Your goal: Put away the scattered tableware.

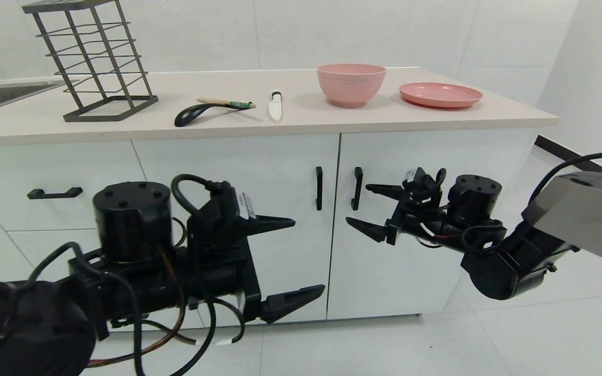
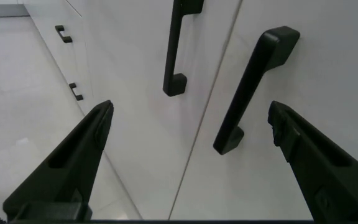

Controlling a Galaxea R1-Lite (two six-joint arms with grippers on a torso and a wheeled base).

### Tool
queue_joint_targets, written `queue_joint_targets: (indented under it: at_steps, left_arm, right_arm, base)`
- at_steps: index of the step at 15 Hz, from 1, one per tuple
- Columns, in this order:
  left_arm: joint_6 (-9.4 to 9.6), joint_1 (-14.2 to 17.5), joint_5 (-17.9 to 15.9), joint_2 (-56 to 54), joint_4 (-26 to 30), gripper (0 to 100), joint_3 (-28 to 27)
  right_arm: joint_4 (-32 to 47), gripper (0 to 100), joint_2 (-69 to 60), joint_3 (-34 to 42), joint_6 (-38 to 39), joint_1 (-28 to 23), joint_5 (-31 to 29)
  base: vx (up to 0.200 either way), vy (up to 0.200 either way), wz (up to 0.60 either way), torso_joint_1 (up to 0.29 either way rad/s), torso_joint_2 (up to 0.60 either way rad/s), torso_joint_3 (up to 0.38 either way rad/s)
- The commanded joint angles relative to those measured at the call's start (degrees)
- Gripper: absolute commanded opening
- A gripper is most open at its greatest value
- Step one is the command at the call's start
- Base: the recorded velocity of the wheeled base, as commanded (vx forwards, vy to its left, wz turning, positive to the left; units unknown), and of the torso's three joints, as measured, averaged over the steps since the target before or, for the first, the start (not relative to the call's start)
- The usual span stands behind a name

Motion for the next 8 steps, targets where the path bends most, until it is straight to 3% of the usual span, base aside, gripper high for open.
queue_joint_targets:
  at_steps: [1,6,8]
  left_arm:
    - [-0.12,-0.6,0.3,6.5,-1.0,100,-4.4]
    - [-1.35,-0.7,0.2,12.1,-9.1,100,-7.7]
    - [-2.40,-0.3,0.3,13.1,-9.9,100,-10.4]
  right_arm:
    - [-0.1,100,1.3,-1.9,-0.1,-0.1,0.1]
    - [0.0,100,3.1,-5.6,0.5,0.6,1.1]
    - [-0.1,100,3.2,-5.7,0.4,1.0,1.9]
  base:
    - [0.000,0.000,0.00,0.000,0.00,0.000]
    - [0.000,0.000,0.00,0.000,0.00,0.000]
    - [0.000,0.000,0.00,0.000,0.00,0.000]
